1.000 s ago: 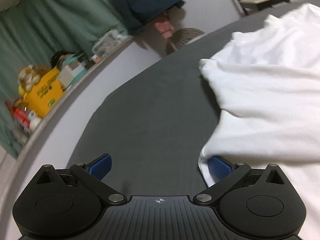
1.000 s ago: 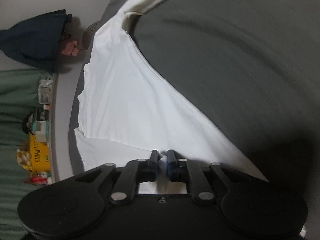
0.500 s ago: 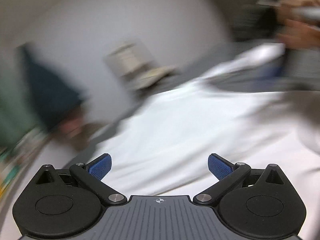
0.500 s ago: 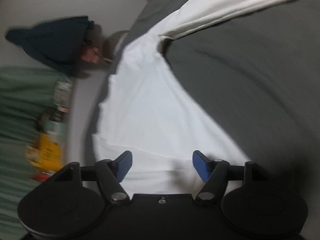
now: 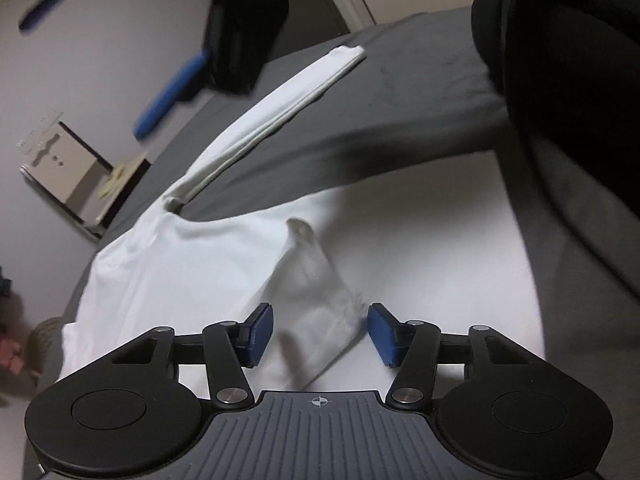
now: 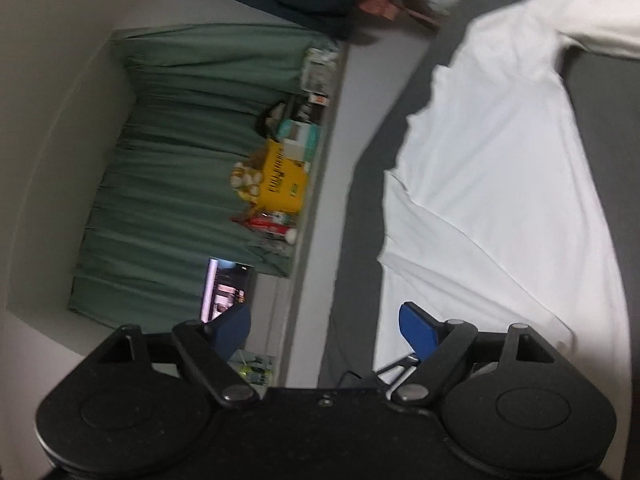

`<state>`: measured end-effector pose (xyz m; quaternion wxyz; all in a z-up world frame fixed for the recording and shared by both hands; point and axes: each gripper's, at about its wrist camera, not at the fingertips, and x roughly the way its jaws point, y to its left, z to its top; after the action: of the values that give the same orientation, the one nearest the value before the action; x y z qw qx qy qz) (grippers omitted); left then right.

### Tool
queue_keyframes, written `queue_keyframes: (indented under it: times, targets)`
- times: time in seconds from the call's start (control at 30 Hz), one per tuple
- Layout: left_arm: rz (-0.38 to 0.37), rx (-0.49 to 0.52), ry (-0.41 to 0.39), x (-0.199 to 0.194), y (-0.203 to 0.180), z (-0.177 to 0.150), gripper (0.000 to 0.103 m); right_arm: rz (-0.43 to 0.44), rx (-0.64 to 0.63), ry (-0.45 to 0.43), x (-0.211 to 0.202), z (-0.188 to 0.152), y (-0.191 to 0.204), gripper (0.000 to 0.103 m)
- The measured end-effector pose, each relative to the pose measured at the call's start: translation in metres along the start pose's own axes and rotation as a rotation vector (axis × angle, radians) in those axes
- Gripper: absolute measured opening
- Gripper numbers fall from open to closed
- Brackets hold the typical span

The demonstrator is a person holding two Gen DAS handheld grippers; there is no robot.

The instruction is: Fold clothes

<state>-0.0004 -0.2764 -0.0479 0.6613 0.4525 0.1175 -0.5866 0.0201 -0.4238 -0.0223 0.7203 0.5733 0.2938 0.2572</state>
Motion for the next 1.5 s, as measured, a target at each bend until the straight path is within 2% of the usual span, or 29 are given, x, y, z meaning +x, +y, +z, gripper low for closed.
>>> queue_keyframes:
  times: [0.07, 0.13, 0.23, 0.3, 0.37, 0.47, 0.53, 0.73, 0.9, 0.93, 1.03, 1.1, 1.13, 1.2, 1.33, 1.5]
  targets:
    - [-0.041, -0.007, -0.005, -0.004, 0.001, 0.001, 0.047, -0.025, 0.046, 0.0, 0.002, 0.003, -0.011, 0.081]
    - [-0.089, -0.021, 0.001, -0.005, 0.006, 0.002, 0.047, -0.06, 0.087, -0.029, -0.003, 0.004, -0.019, 0.081]
    - [-0.134, -0.044, 0.024, -0.003, 0.011, -0.001, 0.046, -0.172, 0.103, -0.103, -0.011, 0.005, -0.027, 0.081]
    - [-0.169, -0.077, 0.031, 0.0, 0.017, -0.003, 0.038, -0.219, 0.133, -0.139, -0.015, 0.006, -0.033, 0.081]
    - [-0.215, -0.12, 0.033, 0.002, 0.024, -0.006, 0.021, -0.213, 0.174, -0.149, -0.018, 0.005, -0.04, 0.081]
    - [-0.249, -0.17, 0.042, 0.006, 0.034, -0.01, 0.009, -0.203, 0.196, -0.149, -0.018, 0.004, -0.043, 0.081]
    - [-0.257, -0.192, 0.048, 0.005, 0.038, -0.012, 0.007, -0.216, 0.178, -0.145, -0.017, 0.004, -0.04, 0.081]
    - [-0.198, -0.228, 0.065, -0.009, 0.023, -0.015, 0.006, -0.236, 0.176, -0.132, -0.013, 0.003, -0.041, 0.083]
    - [-0.106, -0.345, 0.066, -0.018, 0.011, -0.02, 0.006, -0.331, 0.161, -0.055, 0.017, -0.009, -0.051, 0.082]
    - [-0.091, -0.376, 0.063, -0.019, 0.01, -0.021, 0.006, -0.344, 0.15, -0.036, 0.025, -0.012, -0.052, 0.079]
    - [-0.05, -0.464, 0.052, -0.021, 0.008, -0.022, 0.006, -0.319, 0.085, 0.03, 0.046, -0.024, -0.047, 0.071]
    - [-0.032, -0.513, 0.045, -0.021, 0.005, -0.024, 0.006, -0.342, 0.049, 0.057, 0.058, -0.029, -0.046, 0.071]
    - [-0.024, -0.535, 0.042, -0.021, 0.003, -0.026, 0.006, -0.383, 0.042, 0.06, 0.062, -0.031, -0.048, 0.071]
    - [-0.006, -0.56, 0.031, -0.022, -0.001, -0.03, 0.006, -0.451, 0.054, 0.055, 0.064, -0.034, -0.058, 0.065]
    - [0.012, -0.644, -0.008, -0.025, -0.003, -0.041, 0.006, -0.423, 0.108, 0.022, 0.055, -0.035, -0.065, 0.063]
    - [0.041, -0.663, -0.062, -0.023, -0.009, -0.053, 0.006, -0.416, 0.038, 0.001, 0.058, -0.032, -0.05, 0.064]
